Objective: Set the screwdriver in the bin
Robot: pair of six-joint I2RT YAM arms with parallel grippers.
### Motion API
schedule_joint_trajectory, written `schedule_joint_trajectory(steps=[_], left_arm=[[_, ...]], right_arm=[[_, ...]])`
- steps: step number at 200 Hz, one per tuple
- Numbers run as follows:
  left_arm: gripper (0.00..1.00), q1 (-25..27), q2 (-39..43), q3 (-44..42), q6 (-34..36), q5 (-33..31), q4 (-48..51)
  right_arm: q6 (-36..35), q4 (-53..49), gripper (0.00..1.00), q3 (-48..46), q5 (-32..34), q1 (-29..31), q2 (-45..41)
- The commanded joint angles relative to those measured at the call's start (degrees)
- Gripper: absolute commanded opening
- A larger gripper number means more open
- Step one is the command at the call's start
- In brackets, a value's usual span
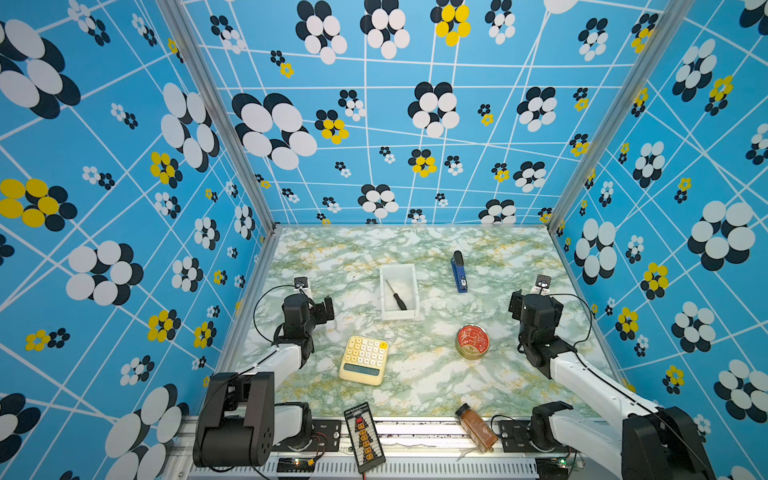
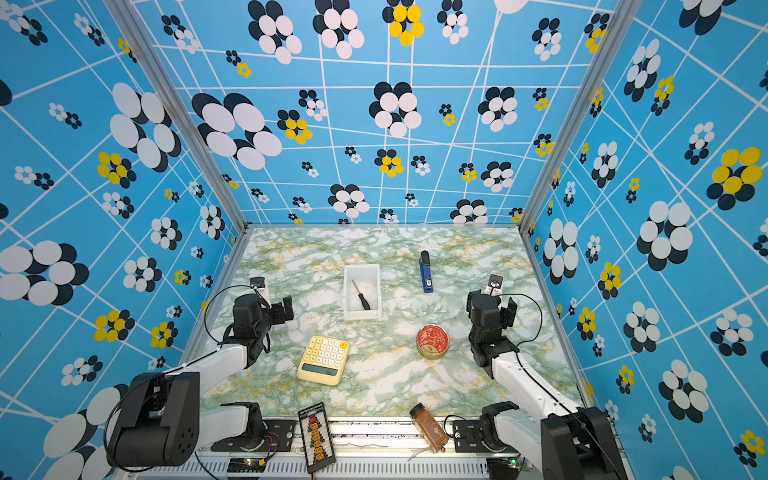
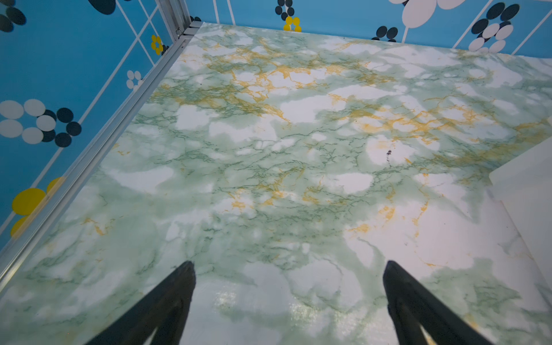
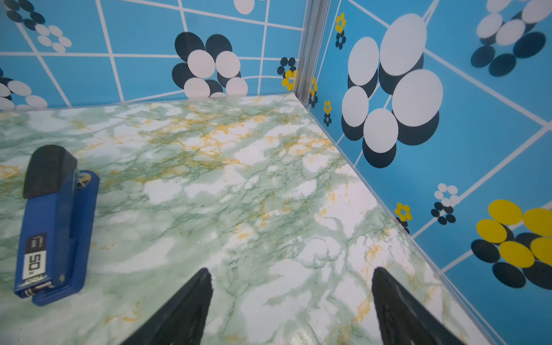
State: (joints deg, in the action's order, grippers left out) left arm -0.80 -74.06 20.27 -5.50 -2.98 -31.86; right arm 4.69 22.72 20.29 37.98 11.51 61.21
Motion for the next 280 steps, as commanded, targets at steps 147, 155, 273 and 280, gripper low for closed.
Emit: schedule_joint_trajectory(steps=[147, 155, 273, 280], left_arm=[[0.99, -0.6, -15.9, -8.1, 1.7, 1.5, -40.3], [0.99, -0.6, -15.8, -8.3, 1.6, 1.4, -40.5], [0.99, -0.6, -17.8, -11.4, -0.2, -3.7, -48.2], [0.99, -0.6, -17.7, -11.5, -0.8, -4.5, -48.2]], right_arm=[[-2.2, 30.8, 0.95, 1.3, -22.6, -9.0, 27.8], [-2.2, 31.5, 0.99, 0.9, -22.6, -9.1, 28.0], [-2.2, 29.2, 0.99, 1.6, -22.7, -9.0, 27.4], [-2.2, 29.2, 0.99, 1.6, -22.7, -9.0, 27.4]])
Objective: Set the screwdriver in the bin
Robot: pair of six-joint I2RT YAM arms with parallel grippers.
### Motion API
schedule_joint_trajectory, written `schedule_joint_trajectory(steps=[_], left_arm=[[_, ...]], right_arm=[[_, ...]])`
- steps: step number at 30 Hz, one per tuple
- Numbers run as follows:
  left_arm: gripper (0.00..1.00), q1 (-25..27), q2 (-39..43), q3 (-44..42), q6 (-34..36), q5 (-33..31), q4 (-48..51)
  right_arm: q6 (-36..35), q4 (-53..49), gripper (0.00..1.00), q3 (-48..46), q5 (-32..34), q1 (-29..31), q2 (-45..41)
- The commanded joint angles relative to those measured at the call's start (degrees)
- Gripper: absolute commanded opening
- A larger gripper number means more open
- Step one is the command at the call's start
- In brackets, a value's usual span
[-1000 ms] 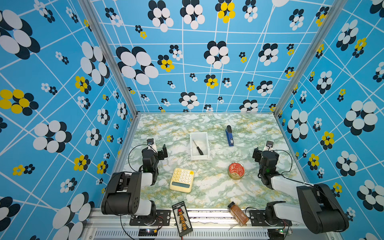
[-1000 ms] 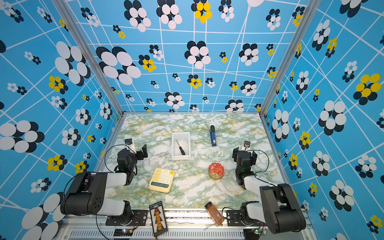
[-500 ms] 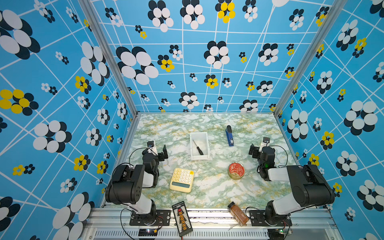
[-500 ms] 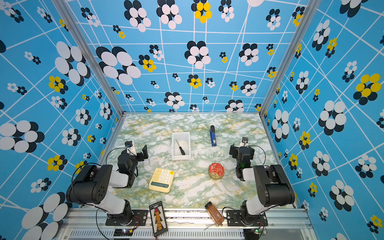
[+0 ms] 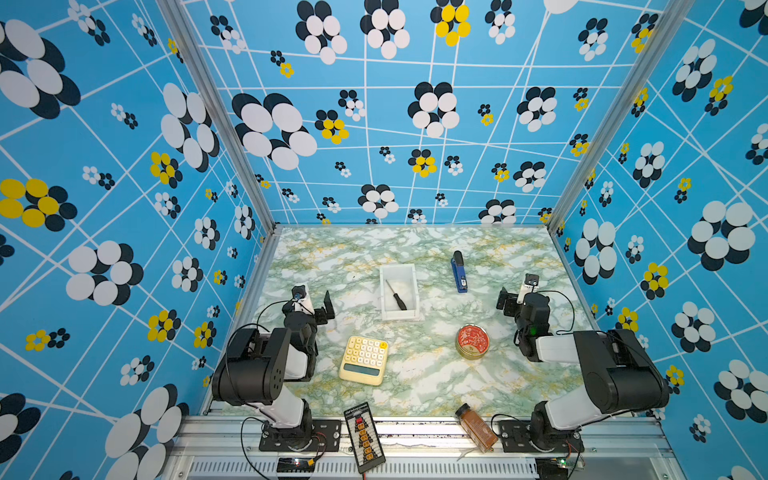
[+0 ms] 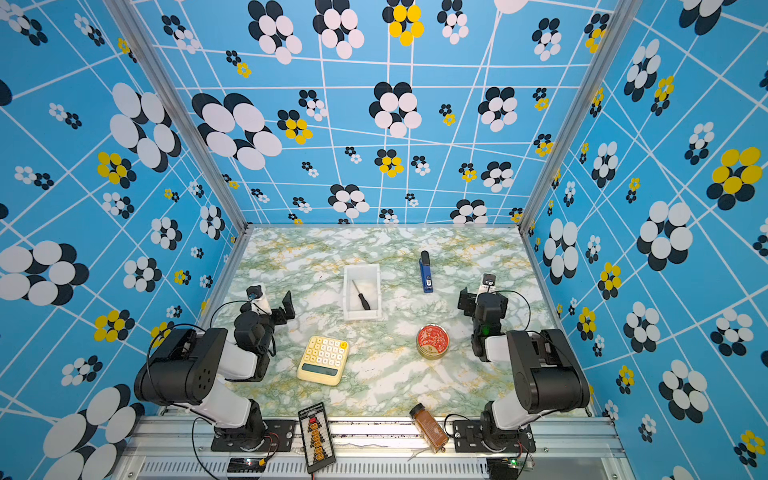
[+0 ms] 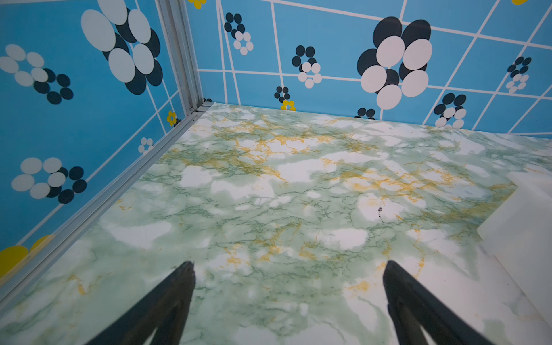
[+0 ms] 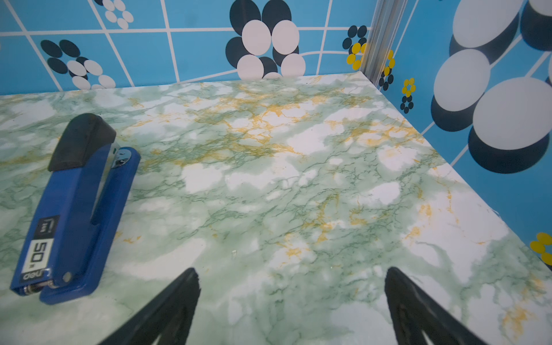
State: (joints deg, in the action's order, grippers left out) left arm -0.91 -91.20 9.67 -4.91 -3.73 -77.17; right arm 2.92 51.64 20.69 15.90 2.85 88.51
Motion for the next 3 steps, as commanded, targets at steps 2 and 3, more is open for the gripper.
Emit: schedule_joint_trajectory(steps=[2, 3], left_arm=[[0.99, -0.7, -0.6, -0.8, -1.4, -3.6, -2.9], [0.99, -0.7, -0.6, -0.8, -1.4, -3.6, -2.9]], right_arm=[[-0.4, 0.4, 0.99, 1.2, -0.6, -0.4, 0.0], [-0.4, 0.2, 0.99, 1.2, -0.6, -0.4, 0.0]])
